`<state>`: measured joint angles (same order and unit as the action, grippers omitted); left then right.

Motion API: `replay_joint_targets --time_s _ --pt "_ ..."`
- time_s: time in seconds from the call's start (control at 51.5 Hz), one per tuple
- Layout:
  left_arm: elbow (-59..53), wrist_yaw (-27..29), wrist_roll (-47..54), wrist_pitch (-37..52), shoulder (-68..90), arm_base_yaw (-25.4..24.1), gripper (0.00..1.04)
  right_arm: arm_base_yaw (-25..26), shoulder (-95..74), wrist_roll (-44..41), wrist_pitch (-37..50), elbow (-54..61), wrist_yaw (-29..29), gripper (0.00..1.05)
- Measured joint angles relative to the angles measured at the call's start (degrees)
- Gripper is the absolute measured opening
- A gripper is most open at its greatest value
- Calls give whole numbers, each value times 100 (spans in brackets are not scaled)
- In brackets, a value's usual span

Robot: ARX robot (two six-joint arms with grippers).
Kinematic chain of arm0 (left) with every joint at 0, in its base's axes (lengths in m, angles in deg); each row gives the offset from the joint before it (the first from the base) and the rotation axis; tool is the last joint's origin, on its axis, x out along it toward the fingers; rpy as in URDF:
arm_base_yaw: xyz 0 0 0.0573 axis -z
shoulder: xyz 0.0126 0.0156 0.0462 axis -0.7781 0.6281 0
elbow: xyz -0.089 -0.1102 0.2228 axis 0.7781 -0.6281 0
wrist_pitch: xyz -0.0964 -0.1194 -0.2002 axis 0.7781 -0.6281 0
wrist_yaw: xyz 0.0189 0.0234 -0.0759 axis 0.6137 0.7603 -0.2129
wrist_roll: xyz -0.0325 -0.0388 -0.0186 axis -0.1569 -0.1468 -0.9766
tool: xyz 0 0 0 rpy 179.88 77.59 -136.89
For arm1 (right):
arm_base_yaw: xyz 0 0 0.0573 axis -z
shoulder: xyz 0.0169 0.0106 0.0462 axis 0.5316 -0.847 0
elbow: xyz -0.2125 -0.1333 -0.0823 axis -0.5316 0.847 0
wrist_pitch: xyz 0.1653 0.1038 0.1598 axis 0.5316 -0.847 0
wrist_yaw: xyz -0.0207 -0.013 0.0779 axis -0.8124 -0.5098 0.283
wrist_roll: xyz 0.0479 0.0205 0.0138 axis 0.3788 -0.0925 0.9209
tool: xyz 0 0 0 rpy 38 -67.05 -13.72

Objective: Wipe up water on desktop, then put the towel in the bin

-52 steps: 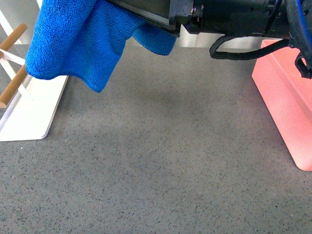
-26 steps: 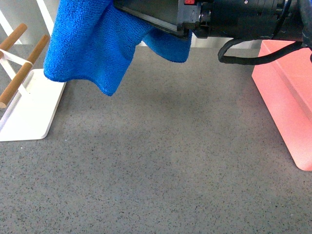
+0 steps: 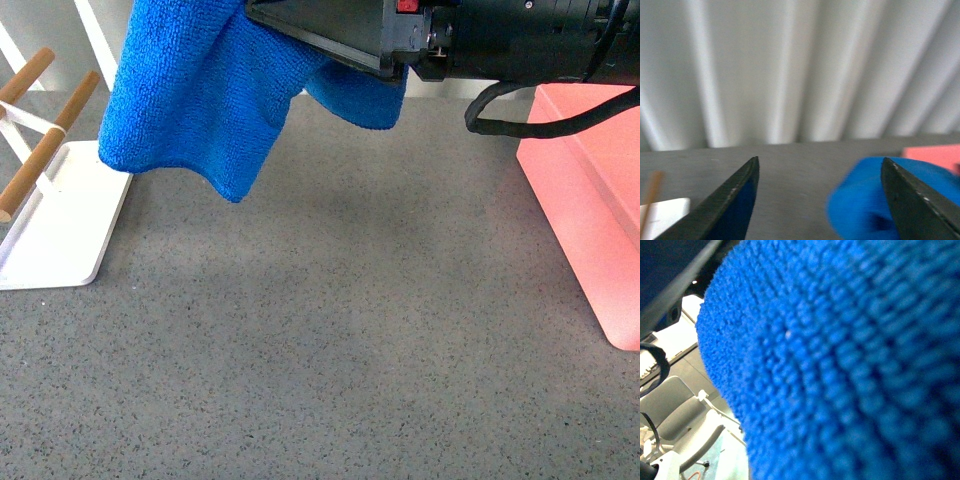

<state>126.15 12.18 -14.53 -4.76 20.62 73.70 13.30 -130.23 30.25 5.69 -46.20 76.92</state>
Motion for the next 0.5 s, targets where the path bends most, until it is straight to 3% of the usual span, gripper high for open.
replay_joint_targets --time_s 0.039,0.078,0.194,0.388,0.504 --pt "-435 431 238 328 -269 -142 65 24 15 -15 -24 24 -4 5" --pt "-748 455 358 468 -490 -273 58 50 31 -28 -35 46 -15 5" --pt "-1353 313 498 647 -911 -557 42 105 68 -59 -61 52 -57 5" --pt "-2428 -232 592 809 -1709 -1021 3 116 136 -151 -146 140 -48 5" --pt "-2734 -369 634 815 -2026 -1200 4 153 151 -210 -199 149 -59 5"
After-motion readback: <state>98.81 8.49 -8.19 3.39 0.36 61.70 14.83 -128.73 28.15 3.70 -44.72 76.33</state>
